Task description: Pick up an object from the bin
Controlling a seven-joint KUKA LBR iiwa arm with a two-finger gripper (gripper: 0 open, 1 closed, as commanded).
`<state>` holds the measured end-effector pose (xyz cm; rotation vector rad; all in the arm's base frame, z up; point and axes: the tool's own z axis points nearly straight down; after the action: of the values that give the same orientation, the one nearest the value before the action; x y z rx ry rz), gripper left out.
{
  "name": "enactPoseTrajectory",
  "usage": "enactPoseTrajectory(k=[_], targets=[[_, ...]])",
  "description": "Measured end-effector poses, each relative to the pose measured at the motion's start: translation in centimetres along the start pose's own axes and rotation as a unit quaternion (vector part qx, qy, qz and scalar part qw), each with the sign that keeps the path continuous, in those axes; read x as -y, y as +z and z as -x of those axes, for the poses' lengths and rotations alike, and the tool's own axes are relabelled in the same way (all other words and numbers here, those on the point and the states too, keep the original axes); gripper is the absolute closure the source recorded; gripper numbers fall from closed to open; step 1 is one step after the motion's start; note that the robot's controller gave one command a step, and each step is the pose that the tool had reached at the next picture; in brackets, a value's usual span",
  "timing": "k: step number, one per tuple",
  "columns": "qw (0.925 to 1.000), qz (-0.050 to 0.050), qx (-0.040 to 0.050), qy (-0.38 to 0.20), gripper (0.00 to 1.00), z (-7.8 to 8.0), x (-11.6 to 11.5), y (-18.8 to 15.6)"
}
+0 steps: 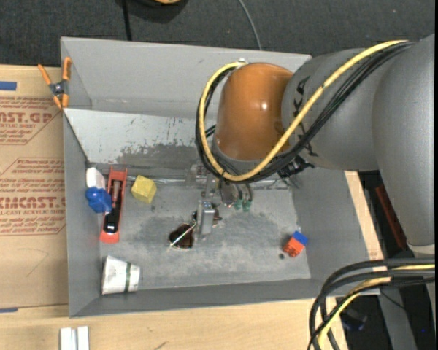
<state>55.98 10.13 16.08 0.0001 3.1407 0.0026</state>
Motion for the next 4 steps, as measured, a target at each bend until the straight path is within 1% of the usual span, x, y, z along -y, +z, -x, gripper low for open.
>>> enactPoseTrajectory(k=[1, 2, 3, 4], targets=[[1.0000, 0.000, 0.0000, 0.000, 0.00, 0.0, 0.0, 0.0], [0.9995, 0.001, 0.0048, -0.032, 0.00, -0.2, 0.6, 1.8], [0.9920, 0.000, 0.0029, -0.126, 0.00, 0.1, 2.0, 7.7], [0.9936, 0.001, 0.0061, -0.113, 1.00, -0.7, 0.5, 9.0]])
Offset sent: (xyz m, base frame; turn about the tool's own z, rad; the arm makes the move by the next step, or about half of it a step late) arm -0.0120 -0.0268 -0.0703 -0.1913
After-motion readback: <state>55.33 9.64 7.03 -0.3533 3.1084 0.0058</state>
